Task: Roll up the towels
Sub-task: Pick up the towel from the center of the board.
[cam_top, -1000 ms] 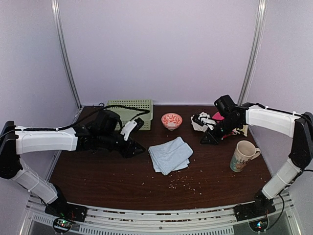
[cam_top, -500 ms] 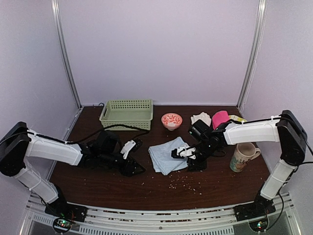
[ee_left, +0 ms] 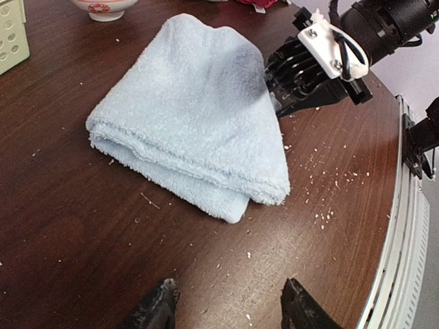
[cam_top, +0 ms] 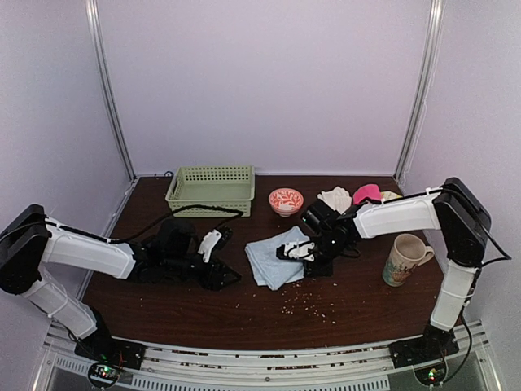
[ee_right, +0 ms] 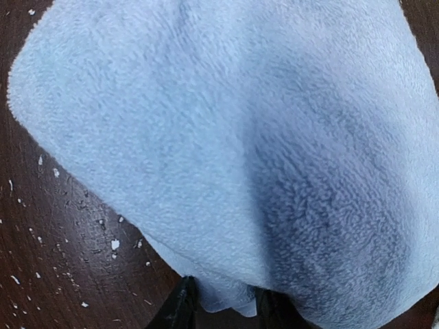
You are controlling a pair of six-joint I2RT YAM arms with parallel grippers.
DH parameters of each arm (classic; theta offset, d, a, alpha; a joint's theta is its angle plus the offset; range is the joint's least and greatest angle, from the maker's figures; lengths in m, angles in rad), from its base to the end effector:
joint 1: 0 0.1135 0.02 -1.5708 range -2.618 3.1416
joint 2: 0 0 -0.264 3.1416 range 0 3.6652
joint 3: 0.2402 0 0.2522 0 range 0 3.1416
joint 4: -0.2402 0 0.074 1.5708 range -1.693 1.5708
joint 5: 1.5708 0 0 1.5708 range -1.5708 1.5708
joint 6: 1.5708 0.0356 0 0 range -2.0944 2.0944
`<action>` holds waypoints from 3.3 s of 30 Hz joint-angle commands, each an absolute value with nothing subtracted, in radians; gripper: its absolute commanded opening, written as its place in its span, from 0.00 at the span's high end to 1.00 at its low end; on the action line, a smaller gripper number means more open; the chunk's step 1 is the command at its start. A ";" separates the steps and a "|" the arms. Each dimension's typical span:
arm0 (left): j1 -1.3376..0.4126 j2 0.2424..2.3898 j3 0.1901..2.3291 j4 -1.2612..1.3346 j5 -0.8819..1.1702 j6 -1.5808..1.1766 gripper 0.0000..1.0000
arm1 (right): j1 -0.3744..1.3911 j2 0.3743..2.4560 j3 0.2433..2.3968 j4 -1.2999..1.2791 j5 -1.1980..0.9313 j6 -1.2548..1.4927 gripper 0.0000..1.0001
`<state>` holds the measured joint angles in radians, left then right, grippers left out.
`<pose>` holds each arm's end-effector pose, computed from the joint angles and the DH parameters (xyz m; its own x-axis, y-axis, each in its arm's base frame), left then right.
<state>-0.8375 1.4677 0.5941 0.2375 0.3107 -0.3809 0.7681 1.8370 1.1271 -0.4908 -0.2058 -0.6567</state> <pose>0.1813 -0.2175 0.1627 -0.6933 0.2408 -0.6793 0.6617 0.5860 -0.4677 0.2493 0.2510 0.1526 -0.0834 -0.9115 -0.4028 -0.9901 0.1215 -0.0699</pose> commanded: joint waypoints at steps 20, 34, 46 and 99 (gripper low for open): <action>-0.787 0.952 0.486 0.102 -0.386 -0.488 0.42 | 0.687 1.780 2.094 -0.733 -0.945 -0.320 1.00; -0.793 1.035 0.531 0.127 0.081 -0.313 0.57 | 0.425 1.608 1.379 -0.305 -0.519 -0.065 1.00; -0.957 1.563 0.823 0.001 0.450 -0.077 0.82 | 0.320 1.587 1.351 -0.284 -0.434 -0.007 1.00; -1.040 0.947 1.005 -0.201 -0.579 -0.032 1.00 | 0.088 1.418 1.543 -0.390 -0.529 0.001 1.00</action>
